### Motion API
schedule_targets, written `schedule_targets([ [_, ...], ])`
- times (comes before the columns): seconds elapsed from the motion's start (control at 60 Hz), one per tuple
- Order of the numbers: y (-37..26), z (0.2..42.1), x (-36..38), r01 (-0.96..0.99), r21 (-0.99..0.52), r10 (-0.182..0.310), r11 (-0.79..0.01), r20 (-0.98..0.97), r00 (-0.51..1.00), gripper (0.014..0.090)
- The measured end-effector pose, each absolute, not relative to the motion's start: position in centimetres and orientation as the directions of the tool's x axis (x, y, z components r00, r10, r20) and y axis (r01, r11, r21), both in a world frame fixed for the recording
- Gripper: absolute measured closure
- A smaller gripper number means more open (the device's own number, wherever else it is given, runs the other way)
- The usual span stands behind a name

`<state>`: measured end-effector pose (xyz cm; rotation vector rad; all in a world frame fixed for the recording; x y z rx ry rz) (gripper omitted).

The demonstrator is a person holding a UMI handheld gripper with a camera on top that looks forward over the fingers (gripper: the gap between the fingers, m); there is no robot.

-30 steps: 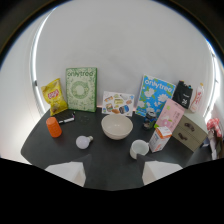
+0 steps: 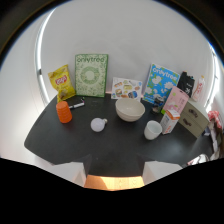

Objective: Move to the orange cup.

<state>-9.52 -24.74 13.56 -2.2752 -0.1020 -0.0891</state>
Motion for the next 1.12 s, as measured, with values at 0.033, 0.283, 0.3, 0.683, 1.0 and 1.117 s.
schedule_targets([
  [0.033,-24.9,12.9,-11.2,0.107,-0.748,0.058,-0.655,0.091,0.994,0.0195],
  [0.283,-22.3,10.4,-24.5,0.130,-0.750,0.156,-0.649,0.036,0.987,0.0189],
  [0.3,-21.9,10.4,-25.4,0.130,-0.753,0.160,-0.645,0.034,0.987,0.0187],
  [0.683,-10.5,8.2,-34.5,0.115,-0.804,0.128,-0.583,0.049,0.991,0.0186],
  [1.0,-8.6,7.3,-35.4,0.084,-0.800,0.103,-0.594,0.028,0.994,0.0187],
  [1.117,-8.8,7.2,-35.3,0.080,-0.798,0.098,-0.597,0.026,0.995,0.0189],
])
